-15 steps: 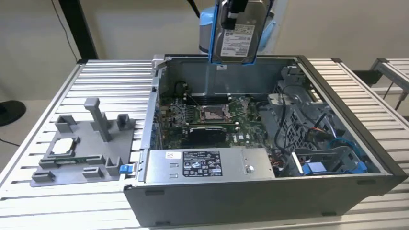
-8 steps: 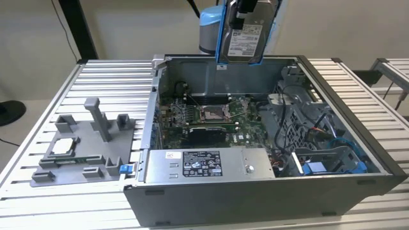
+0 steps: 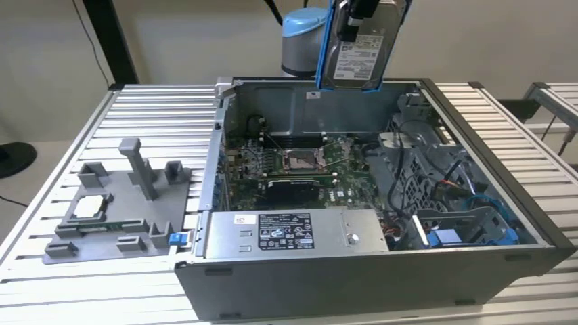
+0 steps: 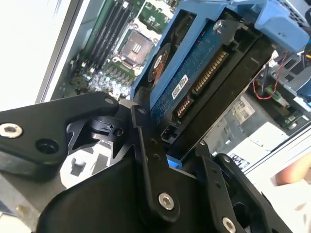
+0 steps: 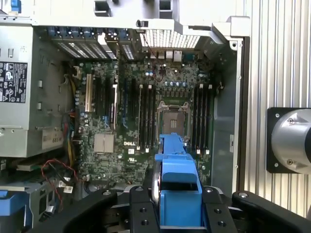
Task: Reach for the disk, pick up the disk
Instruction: 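Pick up the disk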
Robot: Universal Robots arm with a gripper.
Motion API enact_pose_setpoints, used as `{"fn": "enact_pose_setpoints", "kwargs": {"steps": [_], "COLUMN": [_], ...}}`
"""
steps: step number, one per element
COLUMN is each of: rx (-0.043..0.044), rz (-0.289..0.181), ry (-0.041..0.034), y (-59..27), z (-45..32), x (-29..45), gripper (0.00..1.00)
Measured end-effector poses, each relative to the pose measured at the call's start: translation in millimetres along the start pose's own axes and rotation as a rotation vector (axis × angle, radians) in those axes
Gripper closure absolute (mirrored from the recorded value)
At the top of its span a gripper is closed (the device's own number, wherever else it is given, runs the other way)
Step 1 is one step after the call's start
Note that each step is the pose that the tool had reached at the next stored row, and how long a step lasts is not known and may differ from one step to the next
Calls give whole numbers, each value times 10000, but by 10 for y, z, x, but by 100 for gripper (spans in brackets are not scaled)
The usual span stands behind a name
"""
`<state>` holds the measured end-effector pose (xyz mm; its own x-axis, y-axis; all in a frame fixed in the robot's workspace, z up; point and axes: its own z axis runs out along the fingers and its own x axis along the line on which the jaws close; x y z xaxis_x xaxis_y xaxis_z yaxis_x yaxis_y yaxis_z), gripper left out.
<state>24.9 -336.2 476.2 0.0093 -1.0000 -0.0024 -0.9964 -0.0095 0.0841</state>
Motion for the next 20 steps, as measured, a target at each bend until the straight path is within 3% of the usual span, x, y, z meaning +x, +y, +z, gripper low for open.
{"fn": "enact_pose_setpoints", "kwargs": {"steps": [8,11,14,18,20], "rx": [-3,38,186,509,593], "rz": [1,10,23,29,27], "ry": [2,102,259,288,288], "y": [-157,-177,-186,-195,-204], "z": [-11,-5,6,17,17], "x": [1,2,2,2,2], "gripper": [100,100,100,100,100]}}
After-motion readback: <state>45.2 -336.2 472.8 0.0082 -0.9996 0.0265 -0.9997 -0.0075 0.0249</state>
